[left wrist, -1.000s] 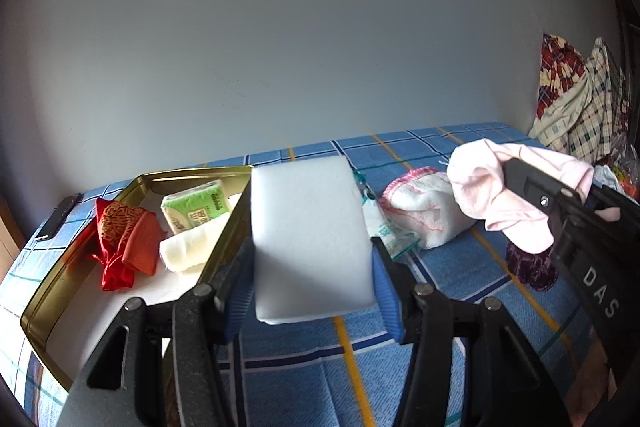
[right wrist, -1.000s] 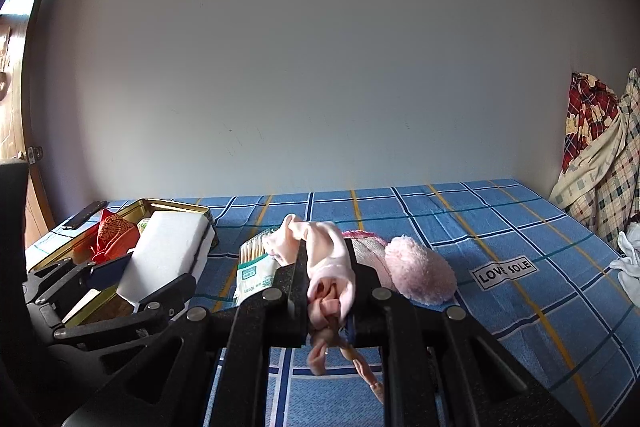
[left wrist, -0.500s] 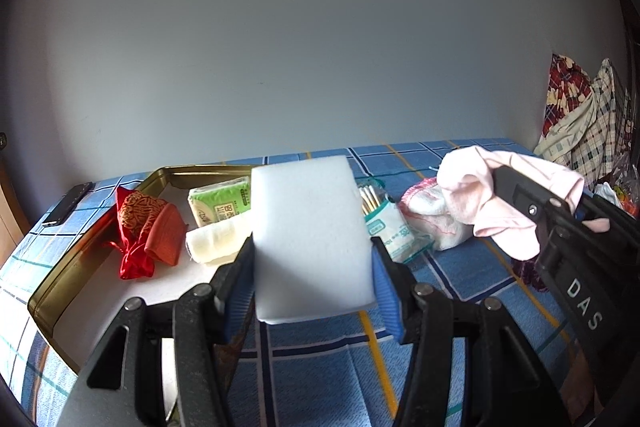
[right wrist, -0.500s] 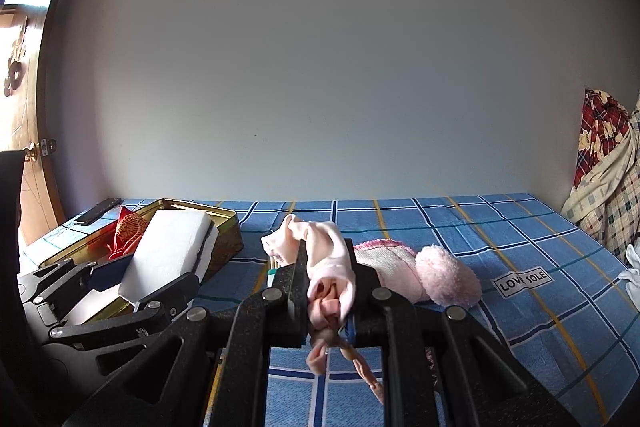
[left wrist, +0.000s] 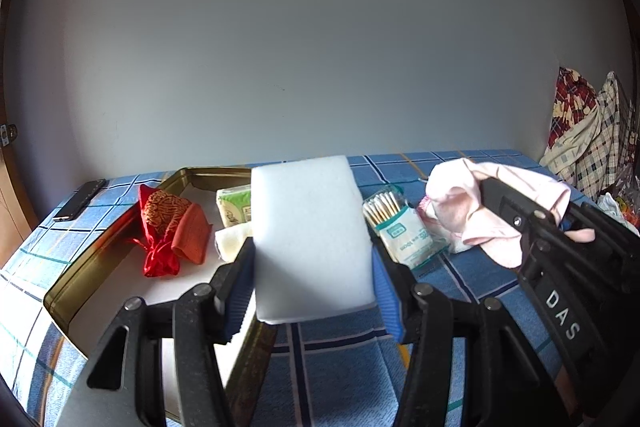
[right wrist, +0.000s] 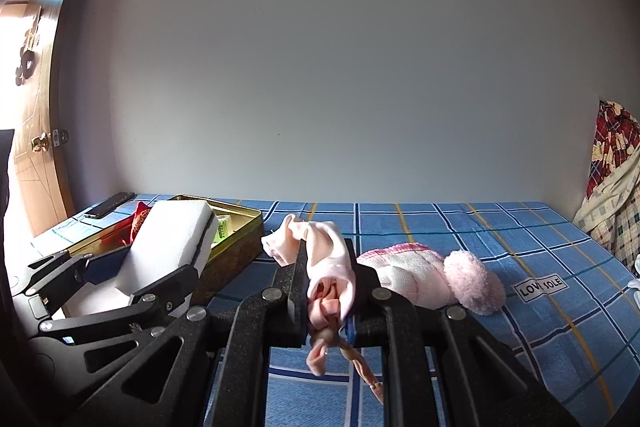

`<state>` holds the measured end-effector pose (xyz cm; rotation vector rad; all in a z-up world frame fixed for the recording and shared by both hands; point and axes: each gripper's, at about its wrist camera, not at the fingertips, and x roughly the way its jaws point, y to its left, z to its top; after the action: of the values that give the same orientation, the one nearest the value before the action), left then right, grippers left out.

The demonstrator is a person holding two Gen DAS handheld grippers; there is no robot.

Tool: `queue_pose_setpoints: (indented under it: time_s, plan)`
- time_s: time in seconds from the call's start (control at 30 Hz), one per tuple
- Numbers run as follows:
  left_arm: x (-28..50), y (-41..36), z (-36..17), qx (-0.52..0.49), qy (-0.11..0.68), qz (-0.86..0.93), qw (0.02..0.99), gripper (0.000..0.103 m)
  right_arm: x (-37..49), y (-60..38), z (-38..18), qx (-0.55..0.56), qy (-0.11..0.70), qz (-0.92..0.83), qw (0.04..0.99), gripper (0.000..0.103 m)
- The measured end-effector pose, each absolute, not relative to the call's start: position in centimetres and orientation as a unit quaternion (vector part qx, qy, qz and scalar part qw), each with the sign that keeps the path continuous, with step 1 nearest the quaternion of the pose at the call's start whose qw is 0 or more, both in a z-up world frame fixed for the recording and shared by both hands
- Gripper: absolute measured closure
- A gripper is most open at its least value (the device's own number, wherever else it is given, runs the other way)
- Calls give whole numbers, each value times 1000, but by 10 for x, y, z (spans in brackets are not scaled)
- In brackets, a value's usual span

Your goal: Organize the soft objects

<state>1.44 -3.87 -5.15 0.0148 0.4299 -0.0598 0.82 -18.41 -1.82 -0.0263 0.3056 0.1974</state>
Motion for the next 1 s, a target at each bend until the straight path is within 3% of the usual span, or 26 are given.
queue_pose_setpoints:
  time_s: [0.67,1.0]
  plan:
    - [10,28,-26,0,194,24,981,49,21,-144,-4,-25,136,145,980,89]
    - [48,69,-15,0,256,4,967,49,32,-122,4,-29,134,180,974,89]
